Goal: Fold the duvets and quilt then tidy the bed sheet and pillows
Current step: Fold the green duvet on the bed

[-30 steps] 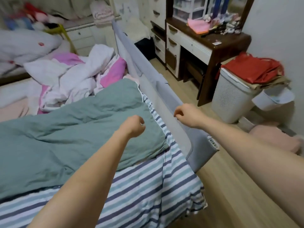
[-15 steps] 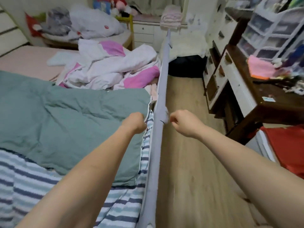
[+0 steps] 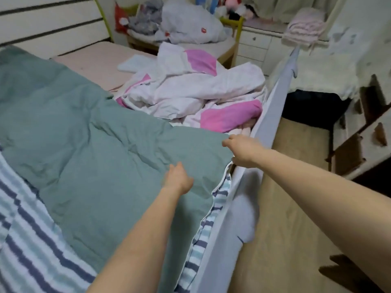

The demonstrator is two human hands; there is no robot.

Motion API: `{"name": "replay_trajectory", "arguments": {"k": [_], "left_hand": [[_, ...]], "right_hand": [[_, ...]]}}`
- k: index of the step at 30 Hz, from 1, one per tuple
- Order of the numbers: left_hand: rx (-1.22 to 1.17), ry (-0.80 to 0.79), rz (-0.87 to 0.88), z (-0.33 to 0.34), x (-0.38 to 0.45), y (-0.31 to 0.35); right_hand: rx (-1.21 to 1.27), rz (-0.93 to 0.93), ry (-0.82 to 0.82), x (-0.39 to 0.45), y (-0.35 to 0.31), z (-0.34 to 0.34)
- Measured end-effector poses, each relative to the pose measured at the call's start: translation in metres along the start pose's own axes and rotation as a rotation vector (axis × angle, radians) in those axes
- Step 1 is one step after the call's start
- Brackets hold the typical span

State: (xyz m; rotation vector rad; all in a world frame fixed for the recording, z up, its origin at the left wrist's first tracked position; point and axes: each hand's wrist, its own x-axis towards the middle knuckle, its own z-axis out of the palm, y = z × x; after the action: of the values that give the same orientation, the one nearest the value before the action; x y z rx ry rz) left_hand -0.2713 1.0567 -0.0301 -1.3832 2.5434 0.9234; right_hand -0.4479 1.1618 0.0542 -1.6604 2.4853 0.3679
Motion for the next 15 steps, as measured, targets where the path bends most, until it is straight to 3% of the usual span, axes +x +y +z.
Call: {"name": "replay_trajectory", "arguments": {"k": [7, 12, 15], "left_hand": [[-0.012, -0.100, -0.028, 0.077, 0.095, 0.058], [-0.005, -0.162, -0.142, 0.126, 0.143, 0.078], [0.129, -0.173, -0.213, 0.155, 0.164, 0.082]], "right_hand": [[-0.210, -0.048, -0.247, 0.125, 0.083, 0.059], [-0.295, -0.140, -0.457, 0.201, 0.106, 0.115], [-0.322, -0.244, -0.497, 0.234, 0.106, 0.149]]}}
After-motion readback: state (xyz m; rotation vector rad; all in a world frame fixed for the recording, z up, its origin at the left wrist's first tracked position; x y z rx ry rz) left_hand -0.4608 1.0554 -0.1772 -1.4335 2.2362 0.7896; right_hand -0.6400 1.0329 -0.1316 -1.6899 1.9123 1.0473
